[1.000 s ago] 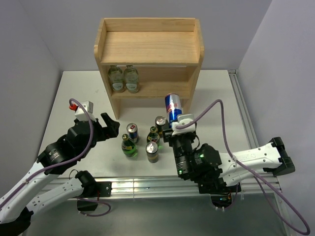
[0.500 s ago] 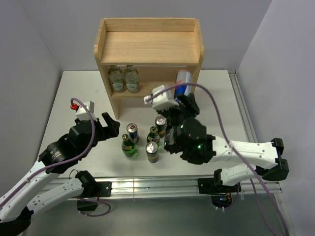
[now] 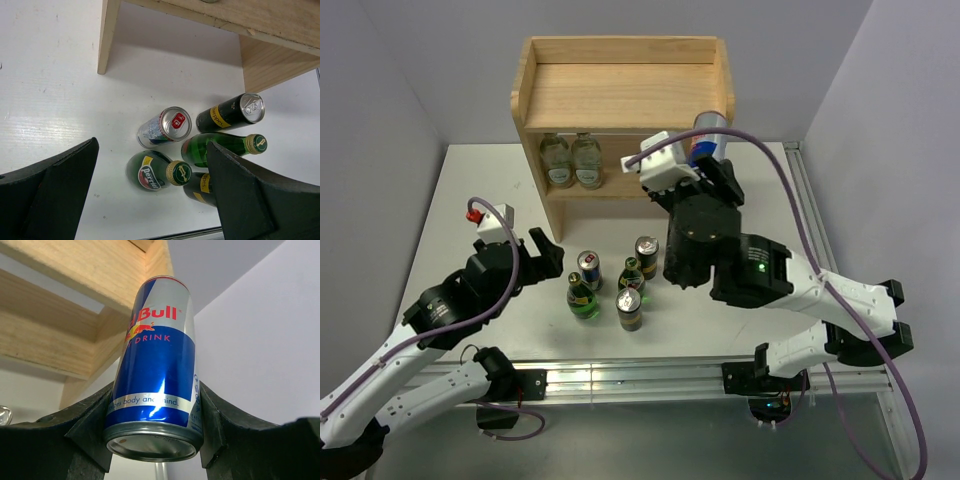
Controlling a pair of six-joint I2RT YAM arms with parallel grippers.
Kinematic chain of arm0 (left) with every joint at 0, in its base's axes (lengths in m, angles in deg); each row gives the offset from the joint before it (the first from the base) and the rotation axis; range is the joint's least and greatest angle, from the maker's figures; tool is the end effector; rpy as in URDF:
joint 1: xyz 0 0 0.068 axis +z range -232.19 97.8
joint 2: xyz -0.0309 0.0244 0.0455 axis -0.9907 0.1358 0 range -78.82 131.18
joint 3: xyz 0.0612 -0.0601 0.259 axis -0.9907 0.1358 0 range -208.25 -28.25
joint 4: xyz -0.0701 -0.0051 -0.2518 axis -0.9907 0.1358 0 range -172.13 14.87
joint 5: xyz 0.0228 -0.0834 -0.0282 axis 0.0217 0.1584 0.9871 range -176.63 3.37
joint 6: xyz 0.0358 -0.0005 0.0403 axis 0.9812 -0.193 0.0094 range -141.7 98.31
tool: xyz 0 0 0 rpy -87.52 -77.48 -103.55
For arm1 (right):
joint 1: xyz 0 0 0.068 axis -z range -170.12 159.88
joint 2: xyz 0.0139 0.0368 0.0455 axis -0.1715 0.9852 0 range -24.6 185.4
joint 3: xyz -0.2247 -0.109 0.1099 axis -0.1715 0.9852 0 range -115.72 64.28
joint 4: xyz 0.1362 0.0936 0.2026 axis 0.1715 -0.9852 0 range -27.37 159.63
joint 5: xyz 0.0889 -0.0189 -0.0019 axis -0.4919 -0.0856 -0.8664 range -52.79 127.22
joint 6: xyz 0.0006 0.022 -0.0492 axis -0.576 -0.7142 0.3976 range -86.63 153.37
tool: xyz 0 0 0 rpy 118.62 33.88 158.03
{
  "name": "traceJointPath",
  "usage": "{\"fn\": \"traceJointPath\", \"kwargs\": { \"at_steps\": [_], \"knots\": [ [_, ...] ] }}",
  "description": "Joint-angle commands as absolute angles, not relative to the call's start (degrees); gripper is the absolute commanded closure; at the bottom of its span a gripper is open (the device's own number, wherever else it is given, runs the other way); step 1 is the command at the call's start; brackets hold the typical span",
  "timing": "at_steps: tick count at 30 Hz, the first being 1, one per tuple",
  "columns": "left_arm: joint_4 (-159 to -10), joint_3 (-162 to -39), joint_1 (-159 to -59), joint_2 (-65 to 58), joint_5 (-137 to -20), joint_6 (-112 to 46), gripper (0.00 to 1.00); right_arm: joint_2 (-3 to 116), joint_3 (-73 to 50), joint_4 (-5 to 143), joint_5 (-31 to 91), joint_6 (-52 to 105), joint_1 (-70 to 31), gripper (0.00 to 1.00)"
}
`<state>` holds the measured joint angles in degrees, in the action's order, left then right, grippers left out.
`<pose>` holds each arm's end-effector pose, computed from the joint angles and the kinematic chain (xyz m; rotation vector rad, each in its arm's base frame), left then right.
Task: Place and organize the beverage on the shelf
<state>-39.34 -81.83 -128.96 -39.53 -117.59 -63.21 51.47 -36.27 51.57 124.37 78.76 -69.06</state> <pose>0.1025 -0.0822 0.3495 -0.2366 2.0044 -0.4293 0.0790 0.2188 0.5344 -0.4247 1.5448 -0.6452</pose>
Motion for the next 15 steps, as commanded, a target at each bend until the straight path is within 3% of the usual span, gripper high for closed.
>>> {"fn": "traceJointPath", "kwargs": {
  "at_steps": [1,6,11,15],
  "knots": [
    [-39.4,-82.1,-129.2,-39.0,-118.9,-64.1,0.04,53.0,-37.2,51.8,122.7,81.1,-69.9,1.0],
    [-39.2,-82.0,-129.2,-39.1,-119.5,-64.5,0.04,53.2,-35.5,48.9,108.6,77.2,-72.1,1.0],
    [-38.6,-82.3,-129.2,-39.2,-120.6,-64.9,0.04,55.2,-59.7,22.1,83.3,51.0,-77.2,1.0],
    [-38.3,-82.2,-129.2,-39.4,-121.0,-65.5,0.04,57.3,-66.3,10.9,83.0,30.6,-77.0,1.0]
  ]
}}
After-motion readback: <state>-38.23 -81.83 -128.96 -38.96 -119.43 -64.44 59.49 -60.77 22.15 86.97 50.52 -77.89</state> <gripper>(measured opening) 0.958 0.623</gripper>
